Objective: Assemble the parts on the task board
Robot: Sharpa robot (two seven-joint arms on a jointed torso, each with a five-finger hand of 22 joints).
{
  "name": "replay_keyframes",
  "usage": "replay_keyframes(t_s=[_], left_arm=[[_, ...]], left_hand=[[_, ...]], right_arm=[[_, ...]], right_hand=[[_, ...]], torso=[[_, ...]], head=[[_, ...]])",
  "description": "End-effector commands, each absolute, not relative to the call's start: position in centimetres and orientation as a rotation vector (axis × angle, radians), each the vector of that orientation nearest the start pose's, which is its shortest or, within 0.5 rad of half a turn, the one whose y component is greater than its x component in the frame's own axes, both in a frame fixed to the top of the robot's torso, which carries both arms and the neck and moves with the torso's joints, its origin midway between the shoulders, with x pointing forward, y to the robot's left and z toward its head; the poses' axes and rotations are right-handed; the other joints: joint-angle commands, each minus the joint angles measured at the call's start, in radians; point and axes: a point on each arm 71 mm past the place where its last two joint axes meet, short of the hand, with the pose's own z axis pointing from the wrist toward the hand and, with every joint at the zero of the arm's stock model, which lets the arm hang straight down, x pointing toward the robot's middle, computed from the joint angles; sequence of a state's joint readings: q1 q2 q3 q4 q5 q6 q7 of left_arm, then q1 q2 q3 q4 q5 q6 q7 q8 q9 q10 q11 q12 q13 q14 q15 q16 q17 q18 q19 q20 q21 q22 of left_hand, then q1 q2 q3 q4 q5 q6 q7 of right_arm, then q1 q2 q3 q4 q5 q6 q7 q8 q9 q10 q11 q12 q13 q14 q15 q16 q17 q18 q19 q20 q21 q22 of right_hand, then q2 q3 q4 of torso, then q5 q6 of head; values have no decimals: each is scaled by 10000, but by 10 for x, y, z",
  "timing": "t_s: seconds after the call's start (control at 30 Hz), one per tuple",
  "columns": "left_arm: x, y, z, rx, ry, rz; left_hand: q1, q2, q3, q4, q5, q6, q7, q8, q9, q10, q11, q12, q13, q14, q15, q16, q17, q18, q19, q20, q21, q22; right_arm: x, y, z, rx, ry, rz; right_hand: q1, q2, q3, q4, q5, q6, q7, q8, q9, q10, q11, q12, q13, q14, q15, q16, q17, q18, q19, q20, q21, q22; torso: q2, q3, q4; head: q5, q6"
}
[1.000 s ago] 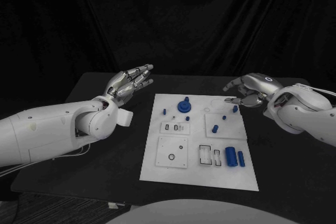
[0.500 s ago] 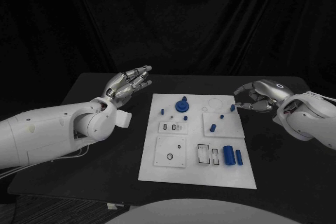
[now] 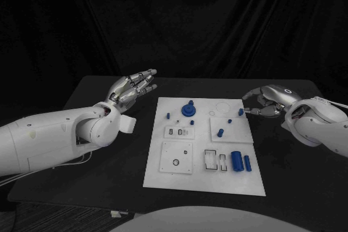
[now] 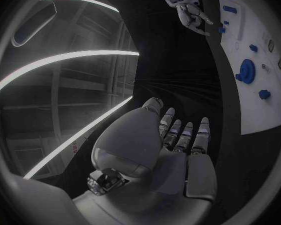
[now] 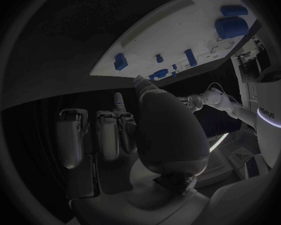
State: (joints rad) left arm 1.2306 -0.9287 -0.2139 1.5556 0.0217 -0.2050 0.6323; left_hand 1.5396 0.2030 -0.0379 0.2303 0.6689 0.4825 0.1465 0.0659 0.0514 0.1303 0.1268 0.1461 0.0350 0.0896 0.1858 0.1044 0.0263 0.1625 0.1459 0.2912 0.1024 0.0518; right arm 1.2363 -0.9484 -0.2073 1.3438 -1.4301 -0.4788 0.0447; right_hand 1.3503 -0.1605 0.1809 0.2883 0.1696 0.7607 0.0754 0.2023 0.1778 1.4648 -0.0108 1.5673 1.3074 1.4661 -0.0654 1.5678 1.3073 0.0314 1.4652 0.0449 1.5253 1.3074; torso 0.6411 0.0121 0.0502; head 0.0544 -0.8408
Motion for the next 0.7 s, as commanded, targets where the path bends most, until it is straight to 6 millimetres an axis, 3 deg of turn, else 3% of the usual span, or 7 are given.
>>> replay_keyframes(t_s=[0.03,0.43,0.7], left_arm=[[460,240,-206,-10177,13599,-16639],[460,241,-207,-10198,13600,-16615],[460,242,-207,-10204,13599,-16612]], left_hand=[[82,-6,48,-7,54,2,35,59,4,17,55,64,10,2,53,41,16,-16,51,15,53,15],[82,-6,48,-7,54,2,35,59,4,17,55,64,10,2,53,41,16,-16,51,15,53,15],[82,-6,48,-7,54,2,35,59,4,17,55,64,10,2,53,41,16,-16,51,15,53,15]], right_arm=[[492,-313,-226,-1108,16539,4192],[496,-311,-237,-1101,16947,4002],[497,-309,-241,-1116,17079,3970]], right_hand=[[30,-53,9,15,77,-77,-1,81,11,1060,-43,35,2634,1047,-75,30,2635,-153,699,-52,-53,2382],[60,-53,16,18,80,-100,36,146,30,1060,-21,35,2634,1047,-60,30,2635,-143,675,-44,-89,2366],[93,-55,11,20,65,17,79,430,133,1060,22,35,2634,1047,-19,30,2635,-141,670,-11,-100,2366]], torso=[[5,-5,7],[13,-1,7],[17,-1,9]], head=[[-5,-11],[35,-40],[48,-35]])
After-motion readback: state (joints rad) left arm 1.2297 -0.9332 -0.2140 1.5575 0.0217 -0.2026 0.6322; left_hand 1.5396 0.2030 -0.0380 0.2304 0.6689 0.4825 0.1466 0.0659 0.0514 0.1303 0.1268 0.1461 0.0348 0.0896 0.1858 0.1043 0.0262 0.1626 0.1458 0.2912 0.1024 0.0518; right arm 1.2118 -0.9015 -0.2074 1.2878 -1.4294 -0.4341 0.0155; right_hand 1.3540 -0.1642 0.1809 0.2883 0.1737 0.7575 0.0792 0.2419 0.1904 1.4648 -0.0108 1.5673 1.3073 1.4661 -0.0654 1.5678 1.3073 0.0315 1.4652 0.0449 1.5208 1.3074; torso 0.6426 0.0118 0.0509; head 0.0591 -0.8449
